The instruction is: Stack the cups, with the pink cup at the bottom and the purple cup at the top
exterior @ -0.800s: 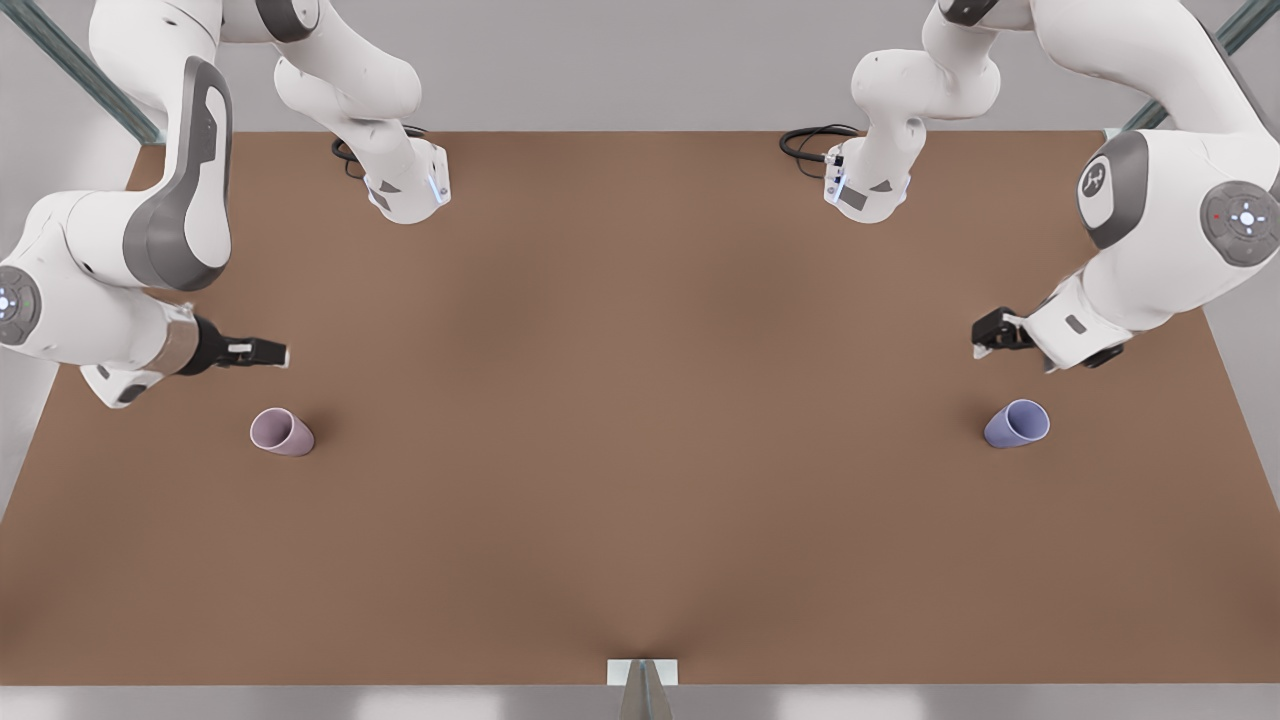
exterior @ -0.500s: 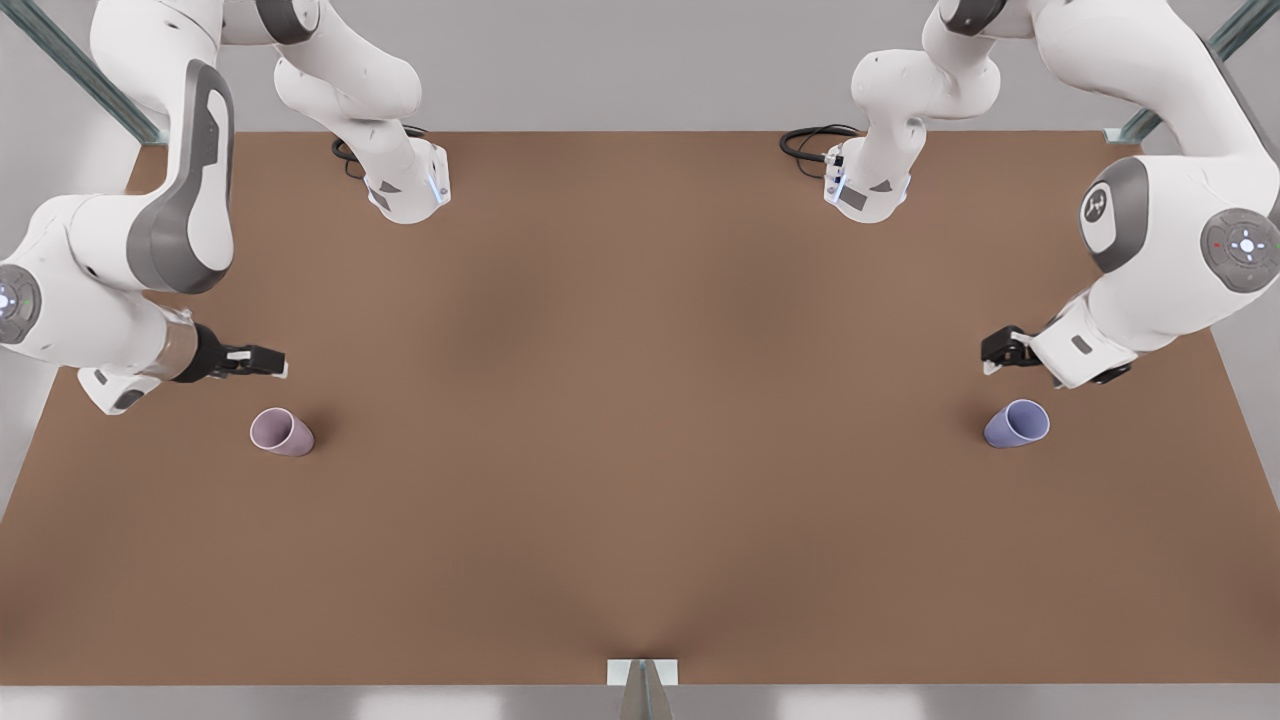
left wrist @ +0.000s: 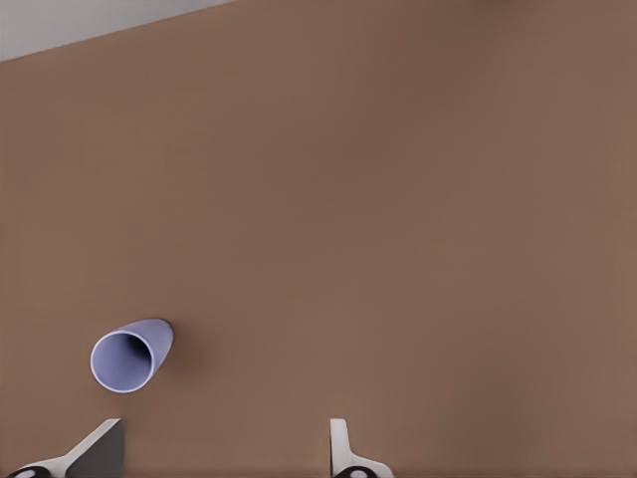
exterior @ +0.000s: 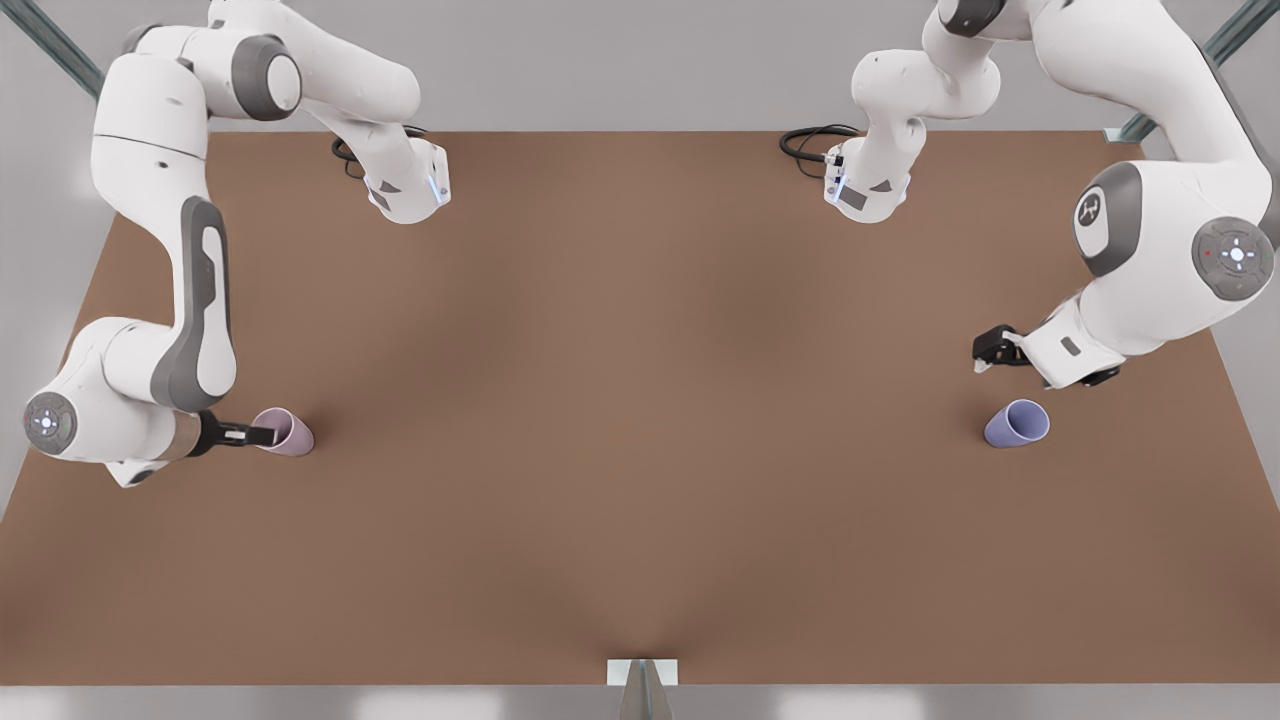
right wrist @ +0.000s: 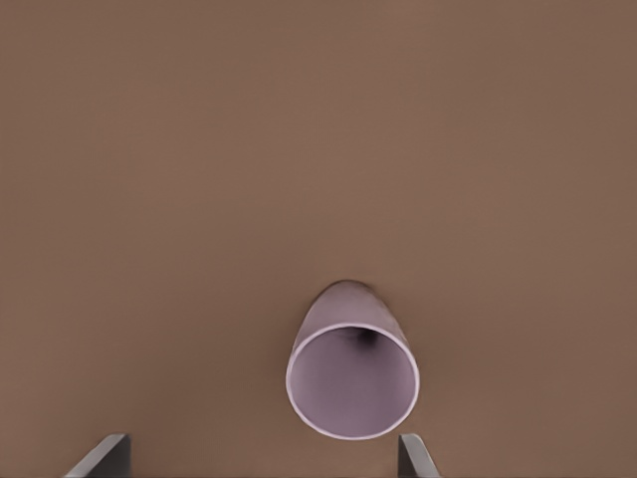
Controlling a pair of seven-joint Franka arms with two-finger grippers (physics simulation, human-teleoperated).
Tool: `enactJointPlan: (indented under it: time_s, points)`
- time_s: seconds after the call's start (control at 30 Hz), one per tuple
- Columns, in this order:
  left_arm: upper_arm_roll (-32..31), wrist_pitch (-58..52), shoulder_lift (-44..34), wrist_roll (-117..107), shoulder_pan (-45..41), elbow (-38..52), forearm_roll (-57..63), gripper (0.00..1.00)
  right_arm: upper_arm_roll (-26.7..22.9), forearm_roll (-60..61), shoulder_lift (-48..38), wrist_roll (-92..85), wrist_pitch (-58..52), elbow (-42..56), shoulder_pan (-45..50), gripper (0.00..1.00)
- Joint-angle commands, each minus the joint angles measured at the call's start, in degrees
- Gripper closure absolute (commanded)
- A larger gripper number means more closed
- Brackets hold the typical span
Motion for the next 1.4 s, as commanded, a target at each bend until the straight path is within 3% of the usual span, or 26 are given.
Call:
enactJointPlan:
  time_s: [0.0,0.27,0.6,0.8,1.0,1.2,1.37]
  points:
    - [0.0,-0.1,0.0,1.0,0.0,-0.1,0.1,0.0,0.0,0.0,1.2,-9.9,9.6,-1.5,-1.4,0.0]
    - [0.0,-0.5,0.2,1.0,0.0,-0.3,2.1,0.0,0.0,0.1,1.3,-23.6,18.5,-9.6,-6.9,0.0]
    - [0.0,-0.9,0.4,1.0,0.0,-0.5,2.1,0.0,0.1,-0.1,-2.6,-24.2,23.3,-16.2,-6.1,0.0]
    - [0.0,-1.0,0.2,1.1,0.0,-0.5,2.1,0.0,0.2,-0.2,-0.6,-24.3,23.8,-16.9,-5.9,0.25]
    - [0.0,-1.0,0.3,1.1,0.0,-0.5,2.1,0.0,0.3,-0.2,0.7,-24.3,24.5,-17.0,-5.9,0.35]
    - [0.0,-1.6,0.5,1.1,0.0,-0.5,2.1,0.0,0.6,-0.2,1.0,-23.7,24.1,-17.0,-5.9,0.64]
    - [0.0,-1.6,0.5,1.1,0.0,-0.5,2.1,0.0,0.7,-0.2,0.7,-23.7,23.1,-16.9,-5.8,0.79]
